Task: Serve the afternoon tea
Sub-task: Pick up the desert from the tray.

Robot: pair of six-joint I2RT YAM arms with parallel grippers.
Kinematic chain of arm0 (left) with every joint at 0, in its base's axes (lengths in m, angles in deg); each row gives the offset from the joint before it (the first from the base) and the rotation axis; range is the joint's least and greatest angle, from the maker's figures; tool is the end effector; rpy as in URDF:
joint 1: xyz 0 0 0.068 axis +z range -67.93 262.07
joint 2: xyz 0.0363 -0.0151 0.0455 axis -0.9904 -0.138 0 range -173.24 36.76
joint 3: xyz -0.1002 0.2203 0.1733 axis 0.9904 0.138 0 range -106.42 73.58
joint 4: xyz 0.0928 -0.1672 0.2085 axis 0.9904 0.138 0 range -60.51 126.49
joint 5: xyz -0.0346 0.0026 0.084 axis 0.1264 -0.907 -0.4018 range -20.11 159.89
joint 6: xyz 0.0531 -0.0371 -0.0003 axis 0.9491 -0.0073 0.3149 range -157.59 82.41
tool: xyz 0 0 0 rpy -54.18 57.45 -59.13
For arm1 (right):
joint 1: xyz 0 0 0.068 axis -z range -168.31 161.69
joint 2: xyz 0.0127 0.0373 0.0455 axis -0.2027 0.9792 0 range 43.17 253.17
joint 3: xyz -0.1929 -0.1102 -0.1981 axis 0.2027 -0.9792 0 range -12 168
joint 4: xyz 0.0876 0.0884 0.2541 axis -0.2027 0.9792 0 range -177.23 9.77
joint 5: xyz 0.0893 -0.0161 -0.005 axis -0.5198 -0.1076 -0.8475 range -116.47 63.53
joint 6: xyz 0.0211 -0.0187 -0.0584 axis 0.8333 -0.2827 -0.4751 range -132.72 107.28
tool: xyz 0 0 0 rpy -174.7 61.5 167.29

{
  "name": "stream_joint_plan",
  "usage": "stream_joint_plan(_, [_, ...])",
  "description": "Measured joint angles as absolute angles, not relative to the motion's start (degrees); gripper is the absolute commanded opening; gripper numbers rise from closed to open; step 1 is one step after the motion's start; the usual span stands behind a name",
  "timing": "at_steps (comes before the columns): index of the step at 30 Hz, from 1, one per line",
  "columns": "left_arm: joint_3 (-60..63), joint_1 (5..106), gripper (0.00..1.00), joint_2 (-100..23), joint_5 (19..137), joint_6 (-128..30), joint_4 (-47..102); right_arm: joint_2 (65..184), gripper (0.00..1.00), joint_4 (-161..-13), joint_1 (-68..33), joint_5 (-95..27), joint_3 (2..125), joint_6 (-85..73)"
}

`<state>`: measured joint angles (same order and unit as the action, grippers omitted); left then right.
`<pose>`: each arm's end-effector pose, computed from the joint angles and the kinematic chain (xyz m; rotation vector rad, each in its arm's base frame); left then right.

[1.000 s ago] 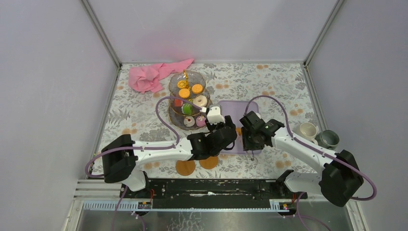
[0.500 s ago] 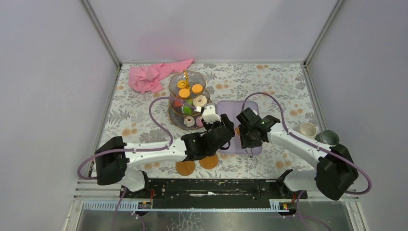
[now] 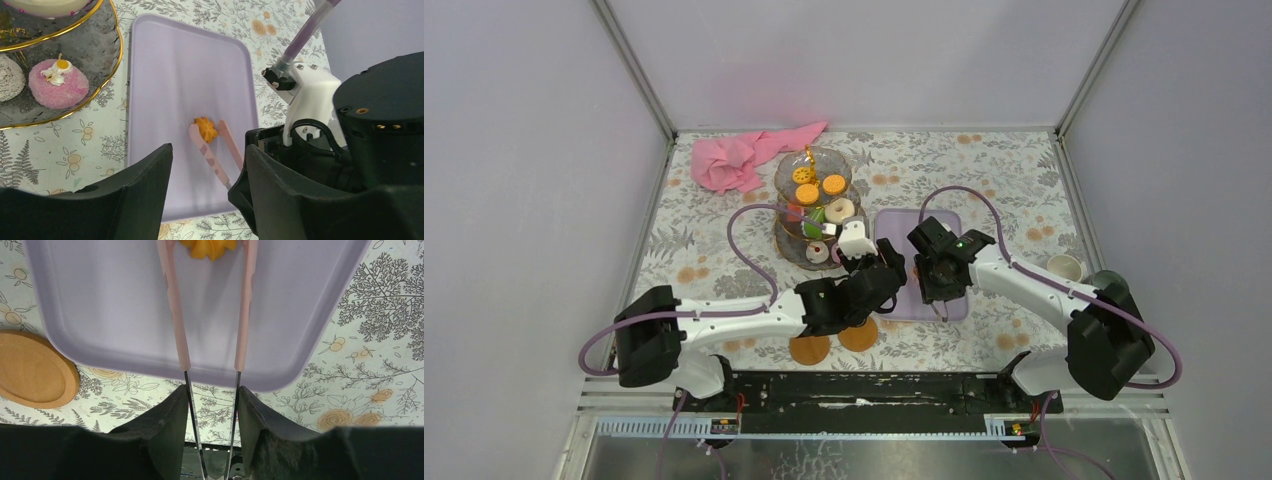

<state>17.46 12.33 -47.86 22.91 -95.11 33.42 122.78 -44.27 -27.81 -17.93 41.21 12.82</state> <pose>0.1552 -0.3140 0.2686 -0.2536 1.9745 -0.5794 0.2193 0.1711 0.2169 -0.2979 2.7414 0.0965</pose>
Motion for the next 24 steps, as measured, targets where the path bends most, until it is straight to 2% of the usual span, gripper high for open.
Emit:
stream_joint_plan(14, [18.1,11.7,0.64,-45.9,22.4,-95.1,33.3,123.7,0.47,-43.4,-27.8,-17.0,41.2,11.6])
stream_joint_plan(24, [18.3,11.6,0.64,-44.9,22.0,-95.3,33.2,125.6,0.36,-43.4,-27.8,-17.1,41.2,10.4])
